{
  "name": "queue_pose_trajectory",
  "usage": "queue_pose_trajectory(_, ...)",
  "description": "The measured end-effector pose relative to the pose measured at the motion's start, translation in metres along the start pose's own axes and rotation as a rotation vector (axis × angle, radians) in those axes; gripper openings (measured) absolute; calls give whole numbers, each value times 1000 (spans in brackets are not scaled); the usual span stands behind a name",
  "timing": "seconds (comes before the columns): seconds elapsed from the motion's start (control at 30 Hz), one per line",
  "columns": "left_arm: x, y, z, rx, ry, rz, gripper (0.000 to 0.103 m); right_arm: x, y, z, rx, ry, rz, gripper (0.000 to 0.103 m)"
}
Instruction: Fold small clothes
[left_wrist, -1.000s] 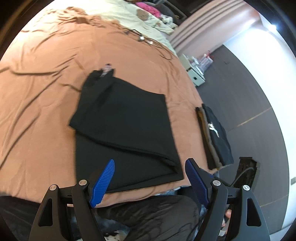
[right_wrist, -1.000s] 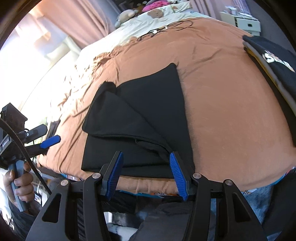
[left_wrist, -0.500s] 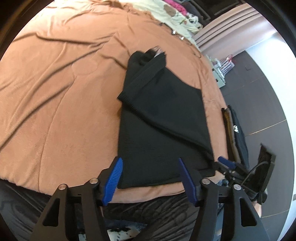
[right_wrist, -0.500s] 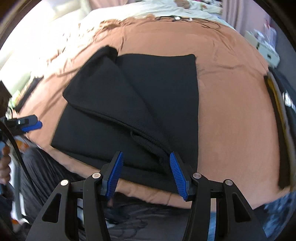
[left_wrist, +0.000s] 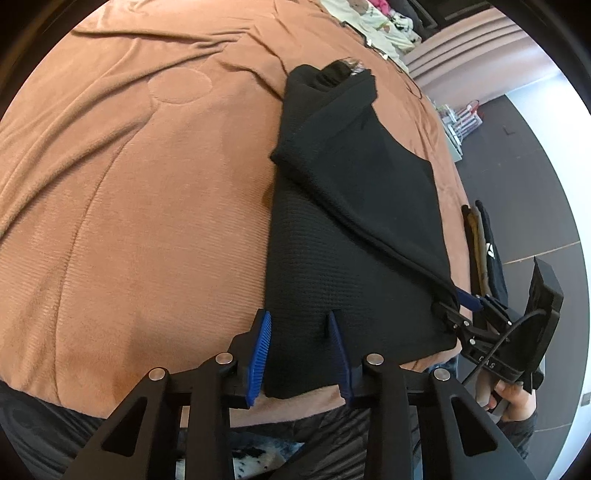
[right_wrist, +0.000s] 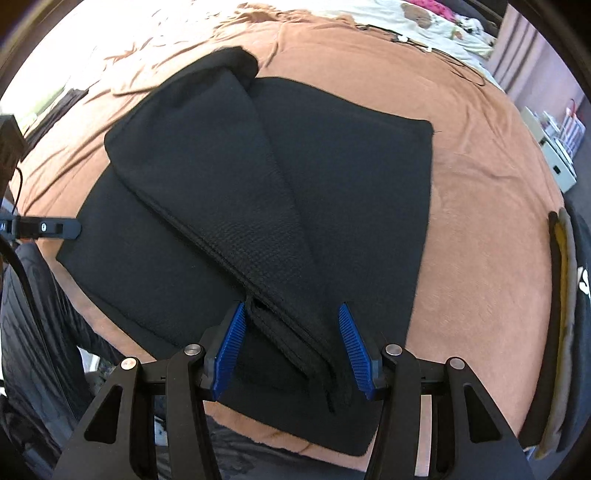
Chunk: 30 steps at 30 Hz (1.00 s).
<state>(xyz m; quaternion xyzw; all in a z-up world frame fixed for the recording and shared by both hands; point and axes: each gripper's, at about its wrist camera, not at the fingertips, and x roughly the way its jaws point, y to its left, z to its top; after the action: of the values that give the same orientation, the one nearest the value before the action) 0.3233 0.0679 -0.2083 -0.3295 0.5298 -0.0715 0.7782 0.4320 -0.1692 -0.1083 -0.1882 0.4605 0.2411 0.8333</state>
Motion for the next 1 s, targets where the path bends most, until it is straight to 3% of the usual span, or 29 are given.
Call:
queue_pose_trajectory(0.17,1,5,-1,-7,5,-1,34,1,4,-1,-34,-25,-13,48)
queue_pose_trajectory(0.3,-1,3,-3,2,0,18,34,-6,-3,-2,2,-61,8,15)
queue_pose_trajectory(0.37,0,-3,-2,6,-3,25,34,-10,-13,-5,32,-78,36,10)
queue_pose_trajectory(0.73,-2,-6,-6,18,-13,51,34,-23,-55,-41,284,-90,215,8)
queue_pose_trajectory(1.0,4,-12,-7,51,-18,87,34,-16,-80,-57,396,-97,259,8)
